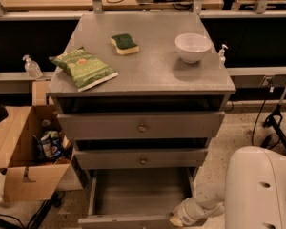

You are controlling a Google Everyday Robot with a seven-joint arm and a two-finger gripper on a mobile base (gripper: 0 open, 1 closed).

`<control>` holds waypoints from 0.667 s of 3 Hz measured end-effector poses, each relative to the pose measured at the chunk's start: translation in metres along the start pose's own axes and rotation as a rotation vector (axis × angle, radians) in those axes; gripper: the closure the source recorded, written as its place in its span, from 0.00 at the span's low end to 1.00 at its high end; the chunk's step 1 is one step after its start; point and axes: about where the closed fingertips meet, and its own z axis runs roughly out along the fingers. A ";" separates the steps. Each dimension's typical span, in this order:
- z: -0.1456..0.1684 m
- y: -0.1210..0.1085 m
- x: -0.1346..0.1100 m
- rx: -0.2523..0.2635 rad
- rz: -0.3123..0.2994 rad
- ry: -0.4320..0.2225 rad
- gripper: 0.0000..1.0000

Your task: Open bottom drawer

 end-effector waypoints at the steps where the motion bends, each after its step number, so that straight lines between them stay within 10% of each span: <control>1: 0.000 0.000 0.000 0.000 0.000 0.000 0.96; 2: 0.000 0.000 0.000 0.000 0.000 0.000 0.74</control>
Offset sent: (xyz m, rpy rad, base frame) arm 0.0000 0.0000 0.0000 0.0000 0.0000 0.0000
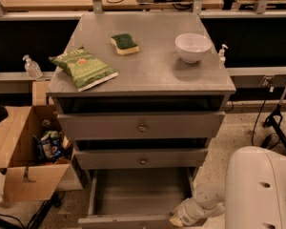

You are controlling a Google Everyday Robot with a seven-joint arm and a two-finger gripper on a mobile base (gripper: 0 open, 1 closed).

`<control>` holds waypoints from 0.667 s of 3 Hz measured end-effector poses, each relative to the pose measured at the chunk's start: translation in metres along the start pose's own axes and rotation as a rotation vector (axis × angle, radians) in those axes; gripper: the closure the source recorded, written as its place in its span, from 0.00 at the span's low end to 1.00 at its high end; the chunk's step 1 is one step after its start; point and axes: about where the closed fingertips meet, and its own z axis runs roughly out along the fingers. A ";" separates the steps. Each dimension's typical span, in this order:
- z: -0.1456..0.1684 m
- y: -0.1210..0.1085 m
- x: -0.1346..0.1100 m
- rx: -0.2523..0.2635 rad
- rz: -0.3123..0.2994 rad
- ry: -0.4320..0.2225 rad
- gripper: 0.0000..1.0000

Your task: Open bottom drawer

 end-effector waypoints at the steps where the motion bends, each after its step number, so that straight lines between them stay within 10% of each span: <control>1: 0.000 0.000 0.000 0.000 0.000 0.000 0.50; 2: 0.000 0.000 0.000 0.000 0.000 0.000 0.19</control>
Offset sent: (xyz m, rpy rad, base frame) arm 0.0003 0.0000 0.0000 0.0000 0.0000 0.0000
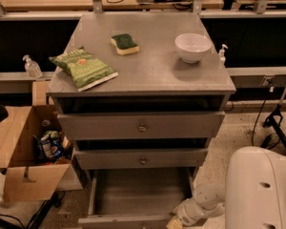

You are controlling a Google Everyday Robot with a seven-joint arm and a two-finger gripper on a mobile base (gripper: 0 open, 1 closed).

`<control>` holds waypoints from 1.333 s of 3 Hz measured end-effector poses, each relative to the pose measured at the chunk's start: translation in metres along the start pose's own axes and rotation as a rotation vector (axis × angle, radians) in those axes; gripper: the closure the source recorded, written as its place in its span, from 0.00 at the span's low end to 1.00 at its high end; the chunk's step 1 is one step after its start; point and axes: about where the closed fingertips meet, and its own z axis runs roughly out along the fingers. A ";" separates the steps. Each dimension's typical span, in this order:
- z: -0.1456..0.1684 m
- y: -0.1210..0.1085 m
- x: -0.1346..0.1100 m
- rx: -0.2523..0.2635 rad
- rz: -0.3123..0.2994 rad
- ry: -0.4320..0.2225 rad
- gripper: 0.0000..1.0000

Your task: Open bottom drawer

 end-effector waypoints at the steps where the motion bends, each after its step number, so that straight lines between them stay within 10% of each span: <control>1: 0.000 0.000 0.000 0.000 0.000 0.000 0.00; 3: -0.027 0.005 -0.026 0.066 -0.056 0.066 0.00; 4: -0.056 0.001 -0.059 0.128 -0.136 0.146 0.19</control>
Offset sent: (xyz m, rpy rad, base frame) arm 0.0047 0.0002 0.0091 -0.0067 -0.0156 -0.0005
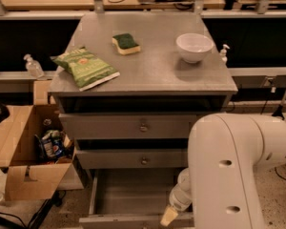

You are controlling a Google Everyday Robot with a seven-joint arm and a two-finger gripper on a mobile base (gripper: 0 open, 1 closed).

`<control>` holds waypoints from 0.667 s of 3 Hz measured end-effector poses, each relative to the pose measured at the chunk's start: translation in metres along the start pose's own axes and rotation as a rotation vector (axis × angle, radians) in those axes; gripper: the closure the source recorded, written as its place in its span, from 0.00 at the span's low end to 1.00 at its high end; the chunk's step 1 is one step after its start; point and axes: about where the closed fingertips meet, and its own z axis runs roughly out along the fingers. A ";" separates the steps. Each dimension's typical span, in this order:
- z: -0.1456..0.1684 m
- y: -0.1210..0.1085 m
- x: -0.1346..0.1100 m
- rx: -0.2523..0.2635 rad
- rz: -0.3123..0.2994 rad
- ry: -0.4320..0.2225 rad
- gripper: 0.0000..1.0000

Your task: Open bottom drawer

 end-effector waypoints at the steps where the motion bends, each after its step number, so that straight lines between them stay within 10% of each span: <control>1: -0.019 -0.015 -0.019 0.048 -0.079 0.020 0.42; 2: -0.027 -0.034 -0.021 0.083 -0.155 -0.010 0.65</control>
Offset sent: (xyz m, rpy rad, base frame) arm 0.0643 -0.0334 0.0396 -0.0142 -0.2190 0.1695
